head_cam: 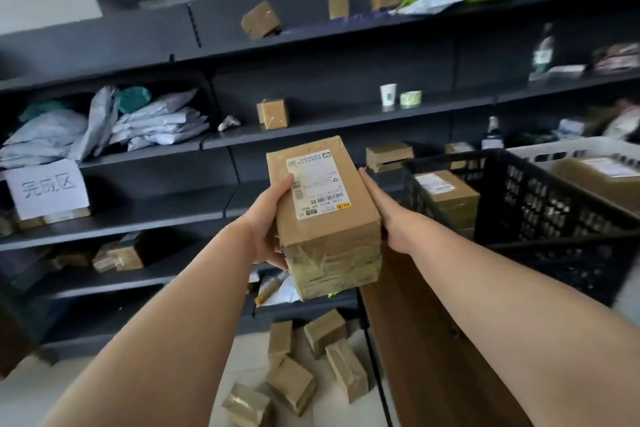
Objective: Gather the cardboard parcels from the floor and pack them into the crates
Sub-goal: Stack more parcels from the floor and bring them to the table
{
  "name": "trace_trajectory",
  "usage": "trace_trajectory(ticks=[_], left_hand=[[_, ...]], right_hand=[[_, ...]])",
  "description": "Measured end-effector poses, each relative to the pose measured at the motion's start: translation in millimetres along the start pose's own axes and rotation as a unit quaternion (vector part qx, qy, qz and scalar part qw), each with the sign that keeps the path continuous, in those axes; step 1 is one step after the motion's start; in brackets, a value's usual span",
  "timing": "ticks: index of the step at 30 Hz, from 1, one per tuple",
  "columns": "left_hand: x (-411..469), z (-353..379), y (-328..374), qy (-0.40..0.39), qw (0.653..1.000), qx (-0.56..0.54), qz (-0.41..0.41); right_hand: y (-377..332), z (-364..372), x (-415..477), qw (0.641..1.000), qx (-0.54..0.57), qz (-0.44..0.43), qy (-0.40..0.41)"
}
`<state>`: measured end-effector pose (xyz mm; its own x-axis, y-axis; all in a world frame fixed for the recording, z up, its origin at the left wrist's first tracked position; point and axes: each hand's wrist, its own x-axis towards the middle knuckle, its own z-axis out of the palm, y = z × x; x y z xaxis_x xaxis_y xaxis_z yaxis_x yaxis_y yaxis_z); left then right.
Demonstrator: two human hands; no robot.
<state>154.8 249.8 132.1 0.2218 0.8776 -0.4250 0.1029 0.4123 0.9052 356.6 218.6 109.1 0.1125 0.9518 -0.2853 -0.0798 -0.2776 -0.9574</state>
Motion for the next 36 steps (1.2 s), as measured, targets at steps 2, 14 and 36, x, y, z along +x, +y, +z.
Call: trace_trajectory(ticks=[2, 14, 36], left_hand=[[0, 27, 20, -0.020, 1.000, 0.015, 0.013], [52, 222, 108, -0.106, 0.990, 0.050, 0.077], [272, 446, 106, -0.094, 0.995, 0.017, -0.040]], right_hand=[[-15, -26, -11, 0.999, 0.009, -0.012, 0.029], [-90, -221, -6, 0.991, 0.034, -0.091, 0.090], [-68, -466, 187, 0.990, 0.071, 0.050, 0.110]])
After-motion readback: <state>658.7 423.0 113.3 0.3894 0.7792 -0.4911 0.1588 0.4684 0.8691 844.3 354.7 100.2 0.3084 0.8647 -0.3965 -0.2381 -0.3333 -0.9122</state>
